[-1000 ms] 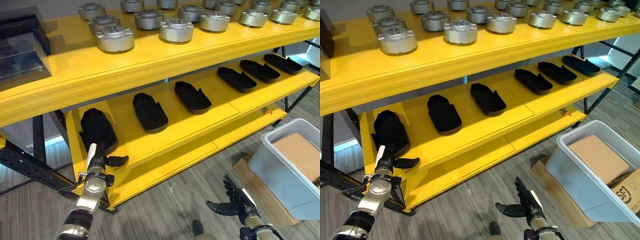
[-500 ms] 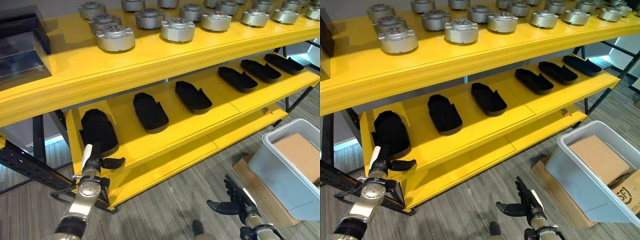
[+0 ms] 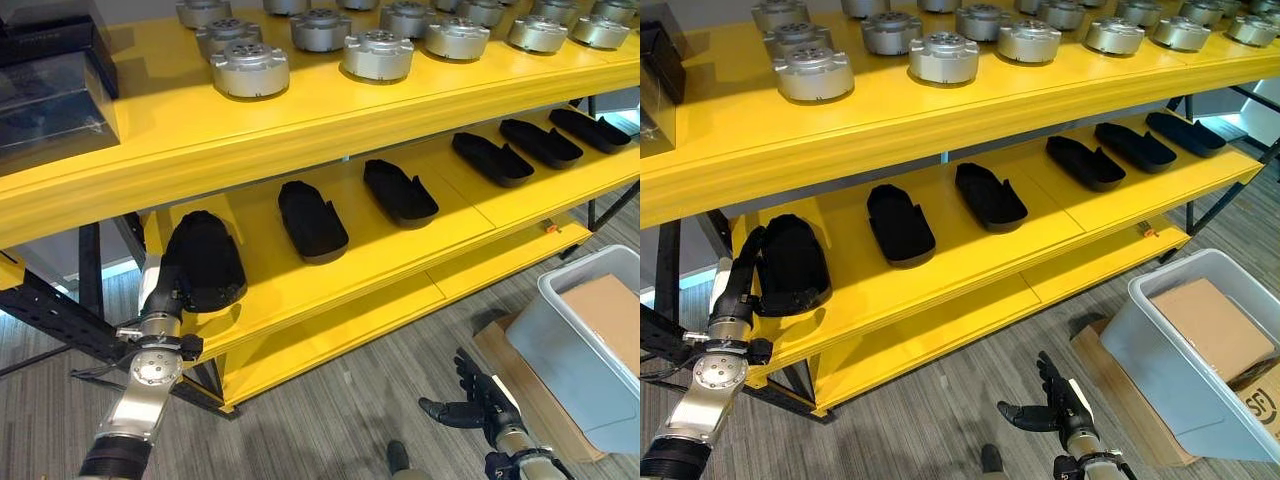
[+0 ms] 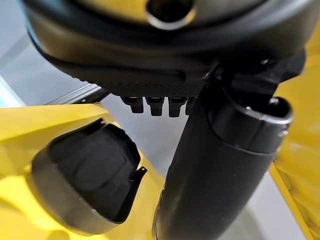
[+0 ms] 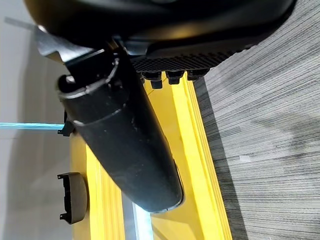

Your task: Move parts from the plastic box to the shelf.

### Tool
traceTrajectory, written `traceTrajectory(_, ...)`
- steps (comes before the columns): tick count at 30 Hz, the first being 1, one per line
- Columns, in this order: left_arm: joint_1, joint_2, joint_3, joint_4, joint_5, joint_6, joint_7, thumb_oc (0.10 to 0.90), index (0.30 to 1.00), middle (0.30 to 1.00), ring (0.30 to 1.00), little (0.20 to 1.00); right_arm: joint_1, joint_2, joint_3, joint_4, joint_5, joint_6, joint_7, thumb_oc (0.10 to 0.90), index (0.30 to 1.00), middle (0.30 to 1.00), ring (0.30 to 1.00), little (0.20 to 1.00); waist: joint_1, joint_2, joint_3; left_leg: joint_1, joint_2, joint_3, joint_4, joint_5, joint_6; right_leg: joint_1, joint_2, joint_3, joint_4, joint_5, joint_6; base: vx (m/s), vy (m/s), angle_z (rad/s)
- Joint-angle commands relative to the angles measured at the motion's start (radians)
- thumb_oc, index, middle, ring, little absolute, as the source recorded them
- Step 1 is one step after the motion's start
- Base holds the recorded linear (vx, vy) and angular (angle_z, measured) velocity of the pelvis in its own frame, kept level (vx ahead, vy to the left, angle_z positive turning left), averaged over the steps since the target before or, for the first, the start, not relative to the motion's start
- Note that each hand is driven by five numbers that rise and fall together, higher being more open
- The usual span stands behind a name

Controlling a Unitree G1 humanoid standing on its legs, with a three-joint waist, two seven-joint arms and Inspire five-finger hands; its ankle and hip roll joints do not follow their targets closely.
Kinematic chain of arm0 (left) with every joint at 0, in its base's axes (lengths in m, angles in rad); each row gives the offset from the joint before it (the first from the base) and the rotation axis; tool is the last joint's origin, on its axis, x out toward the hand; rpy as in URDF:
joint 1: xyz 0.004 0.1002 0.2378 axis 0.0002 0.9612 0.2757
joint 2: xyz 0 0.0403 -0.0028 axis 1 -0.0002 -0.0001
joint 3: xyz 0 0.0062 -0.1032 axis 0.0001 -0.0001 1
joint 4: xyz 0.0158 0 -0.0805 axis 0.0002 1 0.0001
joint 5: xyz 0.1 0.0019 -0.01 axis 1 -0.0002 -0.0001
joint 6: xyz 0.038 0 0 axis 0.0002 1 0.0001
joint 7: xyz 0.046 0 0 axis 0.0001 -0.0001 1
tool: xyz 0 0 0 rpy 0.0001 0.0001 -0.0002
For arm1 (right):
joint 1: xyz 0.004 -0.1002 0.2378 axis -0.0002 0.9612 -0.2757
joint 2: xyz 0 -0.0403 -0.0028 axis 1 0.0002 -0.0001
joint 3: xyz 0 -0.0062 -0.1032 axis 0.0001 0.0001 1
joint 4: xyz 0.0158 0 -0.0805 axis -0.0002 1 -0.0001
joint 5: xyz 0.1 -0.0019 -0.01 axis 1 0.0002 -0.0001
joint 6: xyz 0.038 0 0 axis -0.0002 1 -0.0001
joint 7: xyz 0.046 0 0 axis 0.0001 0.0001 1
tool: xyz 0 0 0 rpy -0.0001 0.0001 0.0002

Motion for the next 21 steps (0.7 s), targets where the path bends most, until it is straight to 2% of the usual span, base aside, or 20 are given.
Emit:
traceTrajectory(1, -0.105, 0.081, 0.095, -0.075, -0.026, -0.134, 0.028, 0.9, 1.0, 1.0, 1.0, 1.0, -0.065, -0.025, -0.092, -0.095, 0.024, -0.1, 0.005, 0.9, 1.0, 1.0, 1.0, 1.0, -0.01, 0.018, 0.001, 0.05, 0.042, 0.022, 0.009, -0.055, 0.01, 0.077, -0.038, -0.022, 0.041, -0.099, 0.022, 0.0, 0.0, 0.0)
traceTrajectory(5, -0.069, 0.063, 0.108, -0.129, -0.083, -0.153, 0.002, 0.9, 1.0, 1.0, 1.0, 1.0, -0.066, -0.023, -0.098, -0.101, 0.019, -0.1, 0.005, 0.9, 1.0, 1.0, 1.0, 1.0, -0.007, 0.019, 0.0, 0.051, 0.044, 0.019, 0.009, -0.054, 0.01, 0.077, -0.037, -0.022, 0.043, -0.1, 0.021, 0.0, 0.0, 0.0)
traceTrajectory(8, 0.013, 0.015, 0.12, -0.201, -0.197, -0.172, -0.062, 0.9, 1.0, 1.0, 1.0, 1.0, -0.07, -0.018, -0.103, -0.108, 0.014, -0.096, 0.009, 0.9, 1.0, 1.0, 1.0, 1.0, 0.0, 0.021, -0.003, 0.052, 0.047, 0.015, 0.008, -0.052, 0.01, 0.081, -0.035, -0.023, 0.043, -0.102, 0.017, 0.0, 0.0, 0.0)
traceTrajectory(10, 0.03, 0.004, 0.121, -0.21, -0.221, -0.172, -0.078, 0.9, 1.0, 1.0, 1.0, 1.0, -0.07, -0.018, -0.105, -0.112, 0.012, -0.095, 0.011, 0.9, 1.0, 1.0, 1.0, 1.0, 0.001, 0.021, -0.005, 0.053, 0.047, 0.013, 0.008, -0.051, 0.01, 0.084, -0.034, -0.025, 0.043, -0.103, 0.016, 0.0, 0.0, 0.0)
traceTrajectory(11, 0.086, -0.032, 0.12, -0.239, -0.285, -0.173, -0.117, 0.9, 1.0, 1.0, 1.0, 1.0, -0.071, -0.016, -0.109, -0.117, 0.01, -0.094, 0.014, 0.9, 1.0, 1.0, 1.0, 1.0, 0.004, 0.024, -0.008, 0.054, 0.049, 0.009, 0.004, -0.048, 0.008, 0.092, -0.031, -0.029, 0.041, -0.104, 0.014, 0.0, 0.0, 0.0)
traceTrajectory(16, 0.139, -0.052, 0.119, -0.263, -0.301, -0.17, -0.15, 0.9, 1.0, 1.0, 1.0, 1.0, -0.071, -0.015, -0.111, -0.116, 0.009, -0.095, 0.016, 0.9, 1.0, 1.0, 1.0, 1.0, 0.007, 0.027, -0.014, 0.055, 0.052, 0.007, -0.001, -0.044, 0.006, 0.097, -0.027, -0.034, 0.034, -0.102, 0.012, -0.01, 0.001, 0.07)
traceTrajectory(21, 0.15, -0.062, 0.093, -0.243, -0.219, -0.161, -0.147, 0.9, 1.0, 1.0, 1.0, 1.0, -0.068, -0.017, -0.107, -0.113, 0.012, -0.101, 0.02, 0.9, 1.0, 1.0, 1.0, 1.0, 0.009, 0.025, -0.014, 0.054, 0.053, 0.006, -0.001, -0.045, 0.007, 0.093, -0.025, -0.033, 0.033, -0.1, 0.012, -0.01, 0.0, 0.03)
